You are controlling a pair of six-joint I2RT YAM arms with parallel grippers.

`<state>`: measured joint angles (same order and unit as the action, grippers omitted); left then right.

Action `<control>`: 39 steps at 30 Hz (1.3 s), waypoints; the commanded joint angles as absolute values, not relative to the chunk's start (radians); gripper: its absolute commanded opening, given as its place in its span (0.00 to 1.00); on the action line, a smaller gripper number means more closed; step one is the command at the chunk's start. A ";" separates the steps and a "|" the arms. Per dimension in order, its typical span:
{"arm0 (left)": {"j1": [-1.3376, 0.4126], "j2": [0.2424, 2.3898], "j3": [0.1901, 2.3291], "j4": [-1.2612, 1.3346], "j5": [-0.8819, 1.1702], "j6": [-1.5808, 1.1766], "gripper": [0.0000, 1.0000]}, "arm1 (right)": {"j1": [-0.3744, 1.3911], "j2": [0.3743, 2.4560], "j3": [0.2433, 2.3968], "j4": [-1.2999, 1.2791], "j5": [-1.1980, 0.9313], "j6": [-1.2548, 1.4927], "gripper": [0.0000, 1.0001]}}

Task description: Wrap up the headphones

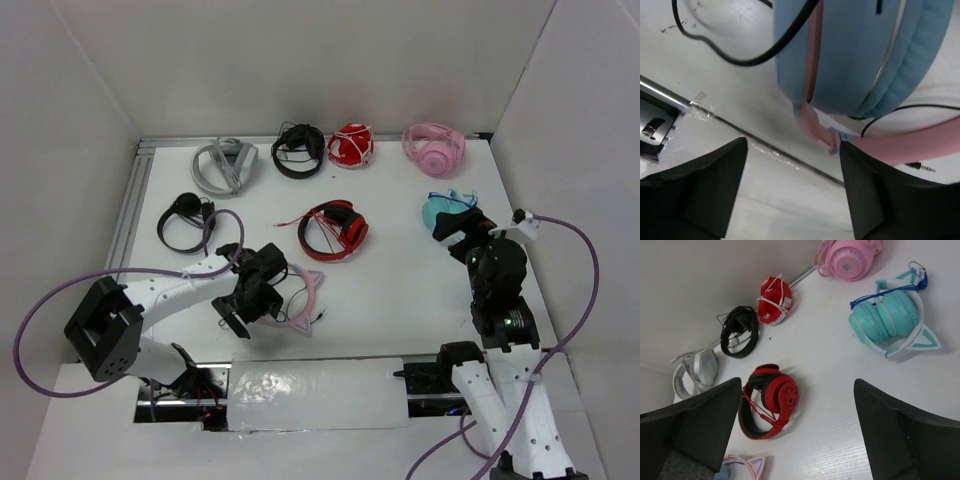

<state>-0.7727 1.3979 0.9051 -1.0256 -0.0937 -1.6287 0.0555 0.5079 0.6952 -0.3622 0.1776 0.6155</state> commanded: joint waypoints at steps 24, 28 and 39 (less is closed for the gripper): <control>-0.768 1.483 1.086 -1.072 -0.334 -1.623 0.00 | 0.342 0.457 0.759 -0.440 0.447 0.614 1.00; -0.814 1.378 1.256 -1.108 -0.448 -1.450 0.00 | 0.342 0.501 0.785 -0.469 0.428 0.623 1.00; -0.747 0.918 1.351 -0.528 -0.212 -0.714 0.00 | 0.350 0.422 0.721 -0.333 0.079 0.493 1.00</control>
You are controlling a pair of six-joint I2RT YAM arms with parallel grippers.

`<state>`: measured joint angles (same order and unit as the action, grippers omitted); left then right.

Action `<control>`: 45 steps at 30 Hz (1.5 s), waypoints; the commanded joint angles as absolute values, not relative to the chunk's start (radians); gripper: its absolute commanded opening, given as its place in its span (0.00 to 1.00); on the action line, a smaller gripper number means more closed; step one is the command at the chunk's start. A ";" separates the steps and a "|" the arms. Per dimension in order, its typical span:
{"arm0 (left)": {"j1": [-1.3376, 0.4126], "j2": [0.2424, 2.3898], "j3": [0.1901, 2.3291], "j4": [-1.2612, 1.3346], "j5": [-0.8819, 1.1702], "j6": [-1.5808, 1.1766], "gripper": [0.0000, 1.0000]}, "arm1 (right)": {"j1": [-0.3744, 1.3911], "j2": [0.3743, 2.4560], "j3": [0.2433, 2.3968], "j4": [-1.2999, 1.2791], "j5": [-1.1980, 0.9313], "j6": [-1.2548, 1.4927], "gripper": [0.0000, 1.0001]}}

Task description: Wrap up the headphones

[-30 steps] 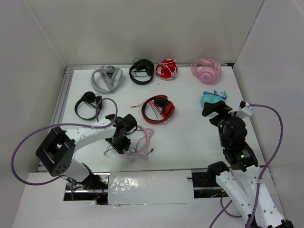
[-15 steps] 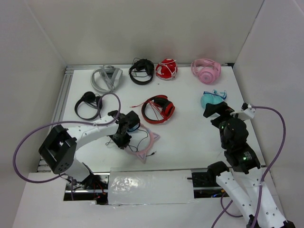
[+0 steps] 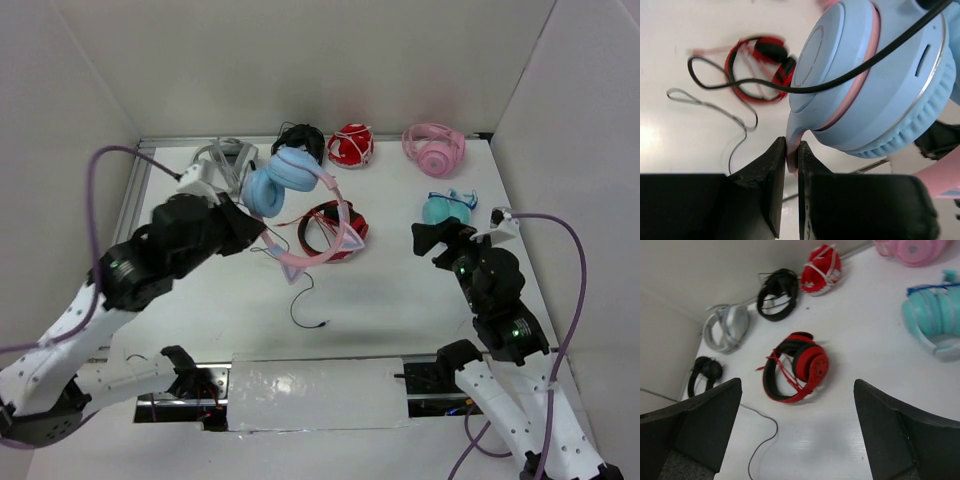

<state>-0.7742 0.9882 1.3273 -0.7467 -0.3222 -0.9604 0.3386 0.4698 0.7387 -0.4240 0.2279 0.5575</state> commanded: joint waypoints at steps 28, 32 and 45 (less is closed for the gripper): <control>-0.715 1.203 2.026 -0.768 0.106 -0.566 0.00 | 1.190 1.388 0.586 0.561 0.238 0.081 1.00; -0.712 1.178 2.005 -0.764 0.081 -0.569 0.00 | 1.241 1.473 0.586 0.644 0.221 0.139 1.00; -0.710 1.152 2.005 -0.775 0.045 -0.561 0.00 | 1.292 1.556 0.568 0.760 0.509 0.212 0.97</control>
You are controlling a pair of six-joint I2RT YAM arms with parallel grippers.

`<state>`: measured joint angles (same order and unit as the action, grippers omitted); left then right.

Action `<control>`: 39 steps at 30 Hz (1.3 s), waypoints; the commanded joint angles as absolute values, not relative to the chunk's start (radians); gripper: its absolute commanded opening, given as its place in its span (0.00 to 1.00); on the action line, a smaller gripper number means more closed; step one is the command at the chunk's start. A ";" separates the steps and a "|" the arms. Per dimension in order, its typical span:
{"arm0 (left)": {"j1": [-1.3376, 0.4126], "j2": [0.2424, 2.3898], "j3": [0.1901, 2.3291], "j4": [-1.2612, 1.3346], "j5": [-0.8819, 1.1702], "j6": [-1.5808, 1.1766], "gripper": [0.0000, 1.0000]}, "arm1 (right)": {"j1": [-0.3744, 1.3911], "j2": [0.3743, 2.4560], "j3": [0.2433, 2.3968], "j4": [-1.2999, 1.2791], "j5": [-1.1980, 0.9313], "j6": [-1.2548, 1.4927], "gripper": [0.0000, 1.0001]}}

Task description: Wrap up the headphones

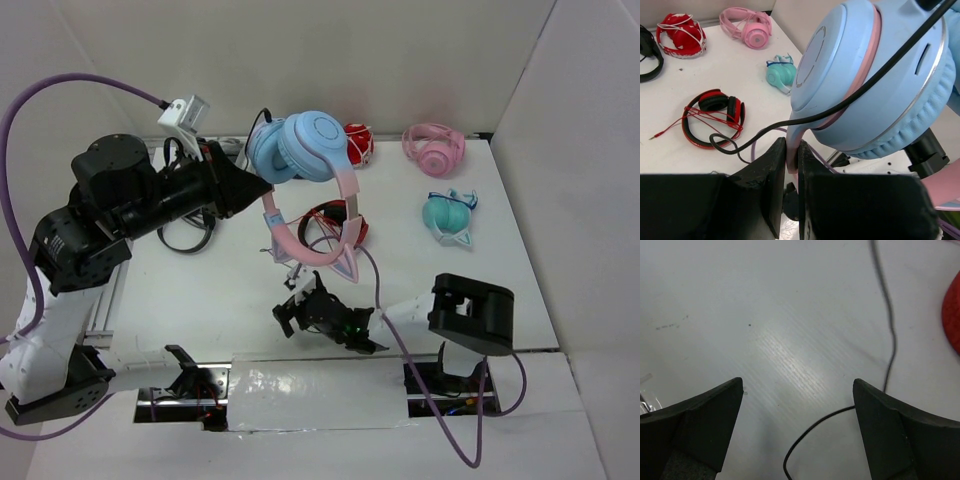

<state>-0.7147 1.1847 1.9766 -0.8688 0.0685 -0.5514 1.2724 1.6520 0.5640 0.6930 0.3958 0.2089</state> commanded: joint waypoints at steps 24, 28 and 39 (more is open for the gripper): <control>-0.710 1.167 2.043 -0.768 0.117 -0.552 0.00 | 1.253 1.614 0.652 0.839 0.417 0.061 1.00; -0.712 1.172 2.066 -0.785 0.152 -0.554 0.00 | 1.171 1.712 0.709 0.887 0.388 0.095 1.00; -0.710 1.160 2.028 -0.770 0.195 -0.568 0.00 | 1.086 1.816 0.847 0.859 0.256 0.107 0.27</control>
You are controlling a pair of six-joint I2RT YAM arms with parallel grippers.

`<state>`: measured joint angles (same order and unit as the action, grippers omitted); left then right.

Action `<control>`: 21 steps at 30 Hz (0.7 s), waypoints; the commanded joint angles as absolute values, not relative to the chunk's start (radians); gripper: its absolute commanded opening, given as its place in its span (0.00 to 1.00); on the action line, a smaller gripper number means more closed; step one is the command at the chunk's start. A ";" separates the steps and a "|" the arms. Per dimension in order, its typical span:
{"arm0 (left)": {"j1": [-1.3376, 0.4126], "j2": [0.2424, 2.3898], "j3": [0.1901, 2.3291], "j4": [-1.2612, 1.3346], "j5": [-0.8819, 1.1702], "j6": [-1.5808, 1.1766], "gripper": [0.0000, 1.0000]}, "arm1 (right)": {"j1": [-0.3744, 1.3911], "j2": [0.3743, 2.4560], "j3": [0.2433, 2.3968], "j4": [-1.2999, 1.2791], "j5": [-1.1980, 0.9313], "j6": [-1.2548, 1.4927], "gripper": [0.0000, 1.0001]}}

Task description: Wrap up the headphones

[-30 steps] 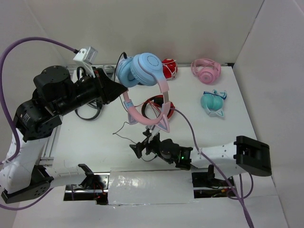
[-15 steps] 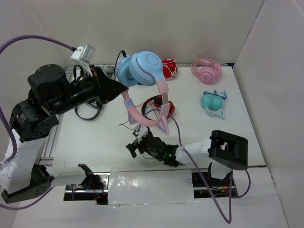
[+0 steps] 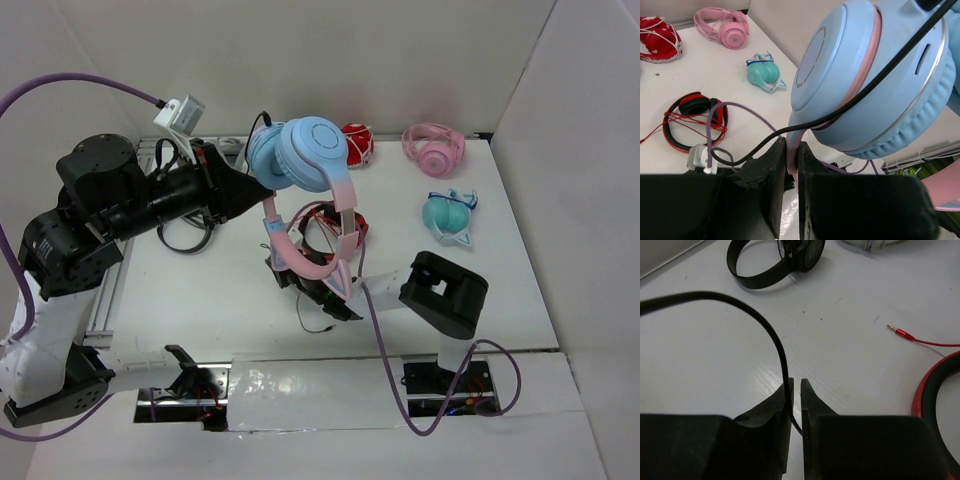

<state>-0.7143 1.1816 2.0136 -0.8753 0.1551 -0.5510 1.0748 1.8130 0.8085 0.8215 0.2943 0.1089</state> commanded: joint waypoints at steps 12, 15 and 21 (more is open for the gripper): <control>-0.709 1.092 1.924 -0.753 0.057 -0.577 0.00 | 0.818 1.346 0.498 0.605 0.289 0.487 0.00; -0.704 1.072 1.879 -0.742 0.020 -0.592 0.00 | 0.652 1.151 0.410 0.498 0.262 0.496 0.00; -0.696 1.075 1.847 -0.758 -0.107 -0.640 0.00 | 0.581 0.875 0.423 0.200 0.383 0.463 0.00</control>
